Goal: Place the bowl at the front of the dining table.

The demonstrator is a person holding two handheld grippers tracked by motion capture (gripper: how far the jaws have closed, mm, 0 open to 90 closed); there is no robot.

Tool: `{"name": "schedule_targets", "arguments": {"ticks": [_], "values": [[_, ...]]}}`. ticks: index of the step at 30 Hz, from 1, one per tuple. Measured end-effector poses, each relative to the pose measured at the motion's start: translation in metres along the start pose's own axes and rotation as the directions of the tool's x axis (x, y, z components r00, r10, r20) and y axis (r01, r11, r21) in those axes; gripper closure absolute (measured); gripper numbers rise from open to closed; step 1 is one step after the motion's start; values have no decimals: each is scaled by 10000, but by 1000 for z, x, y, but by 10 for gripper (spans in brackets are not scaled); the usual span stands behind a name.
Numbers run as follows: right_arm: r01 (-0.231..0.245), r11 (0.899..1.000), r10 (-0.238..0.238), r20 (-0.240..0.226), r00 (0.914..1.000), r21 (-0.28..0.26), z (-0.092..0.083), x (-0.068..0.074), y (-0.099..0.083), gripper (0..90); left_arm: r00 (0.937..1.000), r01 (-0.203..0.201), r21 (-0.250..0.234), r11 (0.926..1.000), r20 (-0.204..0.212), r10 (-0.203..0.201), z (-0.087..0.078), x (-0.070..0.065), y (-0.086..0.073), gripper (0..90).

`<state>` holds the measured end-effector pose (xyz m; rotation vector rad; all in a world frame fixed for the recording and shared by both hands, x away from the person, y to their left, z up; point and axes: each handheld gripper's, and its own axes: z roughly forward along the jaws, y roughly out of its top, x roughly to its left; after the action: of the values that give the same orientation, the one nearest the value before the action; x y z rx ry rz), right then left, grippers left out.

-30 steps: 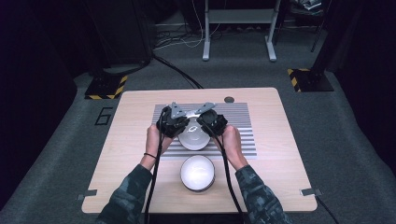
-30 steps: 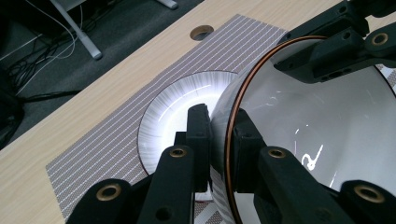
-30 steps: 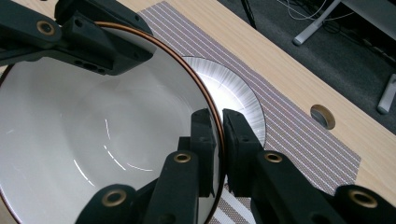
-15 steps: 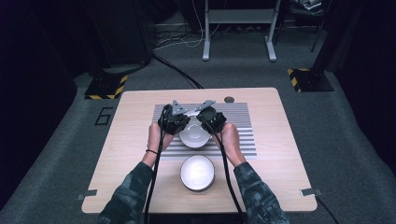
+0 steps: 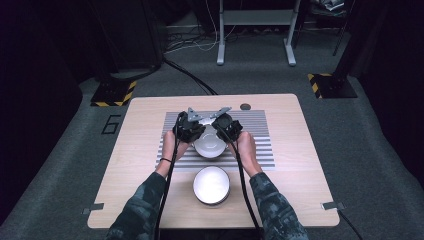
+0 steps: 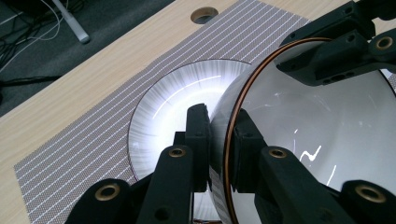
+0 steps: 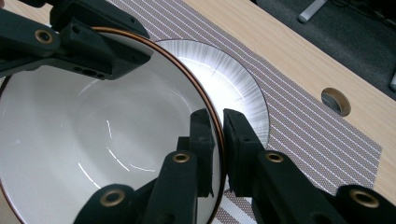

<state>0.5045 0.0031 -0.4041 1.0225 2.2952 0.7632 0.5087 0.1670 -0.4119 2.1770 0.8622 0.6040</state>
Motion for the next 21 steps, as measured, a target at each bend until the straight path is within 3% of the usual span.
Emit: {"name": "schedule_targets", "arguments": {"ticks": [7,21], "values": [[-65,9999,63,78,9999,142,9,1,3,828,9999,95,195,9998,-103,-93,7,4,0,801],[-315,9987,317,-51,9995,408,29,-14,4,830,10000,56,493,9988,-29,-54,28,12,6,796]]}}
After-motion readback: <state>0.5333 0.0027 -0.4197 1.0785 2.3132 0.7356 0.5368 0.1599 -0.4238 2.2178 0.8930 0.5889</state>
